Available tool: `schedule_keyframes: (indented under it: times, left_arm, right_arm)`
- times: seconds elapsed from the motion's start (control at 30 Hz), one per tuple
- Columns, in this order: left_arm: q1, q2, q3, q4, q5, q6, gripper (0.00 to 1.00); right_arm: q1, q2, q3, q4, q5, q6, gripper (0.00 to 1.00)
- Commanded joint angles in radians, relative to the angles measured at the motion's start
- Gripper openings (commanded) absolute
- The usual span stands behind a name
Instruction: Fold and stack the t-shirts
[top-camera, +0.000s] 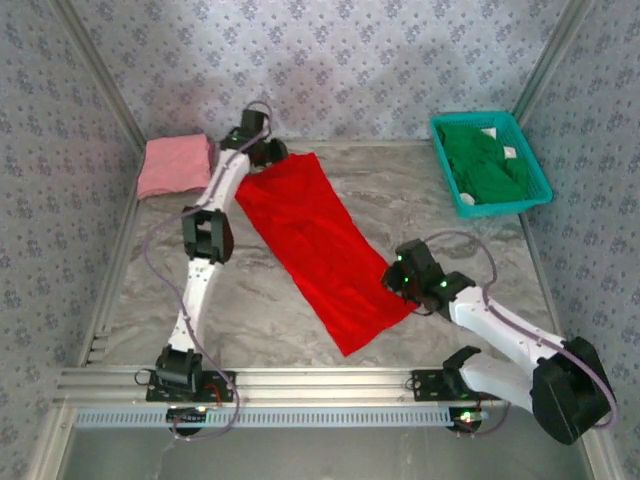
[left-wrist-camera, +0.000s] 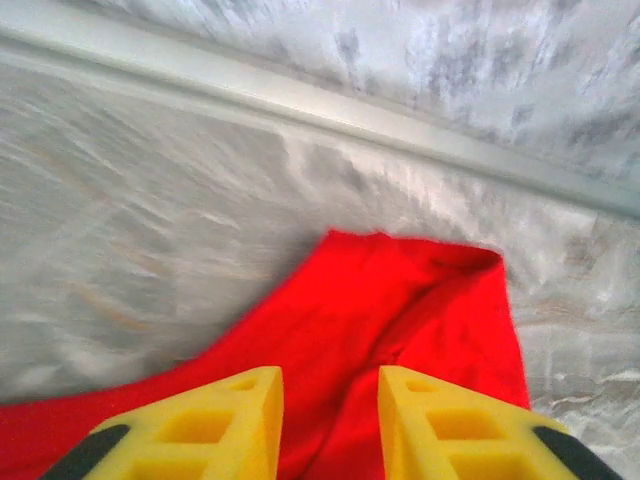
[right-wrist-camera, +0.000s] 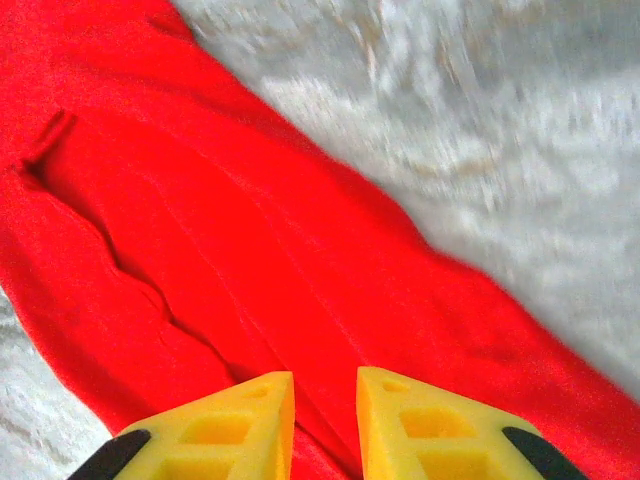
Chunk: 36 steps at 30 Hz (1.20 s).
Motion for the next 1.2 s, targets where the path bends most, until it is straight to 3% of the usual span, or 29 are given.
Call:
schedule_keyframes:
  times: [0.0,0.07,0.2,0.33,0.47,0.67,0.9,1.17]
  left_arm:
    - [0.048,-0.388,-0.449,0.308,-0.009,-0.032,0.40]
    - [0.045,-0.533,-0.618,0.248,-0.079,0.012,0.46]
    - [-0.017,-0.733,-0.937,0.221,-0.107,0.000,0.45]
    - [-0.096,-0.741,-1.079,0.217,-0.139,-0.042,0.42]
    - [-0.110,-0.682,-1.154,0.337,-0.124,-0.123,0.34]
    - [-0.095,-0.485,-1.037,0.314,-0.129,-0.141,0.29]
    - [-0.092,-0.299,-0.869,0.305,-0.049,-0.142,0.29]
    - [-0.105,-0.009,-0.417,0.128,0.065,-0.036,0.26]
  right_arm:
    - [-0.023,0.131,0.099,-0.081,0.017,-0.197,0.27]
    - [-0.028,0.231,0.166,-0.081,0.002,-0.255,0.28]
    - [-0.016,0.410,0.301,-0.068,-0.057,-0.355,0.26]
    - [-0.008,0.576,0.450,-0.092,-0.073,-0.414,0.16]
    - [-0.009,0.711,0.578,-0.128,-0.082,-0.448,0.11]
    - [-0.025,0.827,0.627,-0.109,-0.126,-0.424,0.08]
    - [-0.033,0.841,0.524,-0.021,-0.157,-0.326,0.07]
    - [0.001,0.764,0.289,0.132,-0.235,-0.063,0.10]
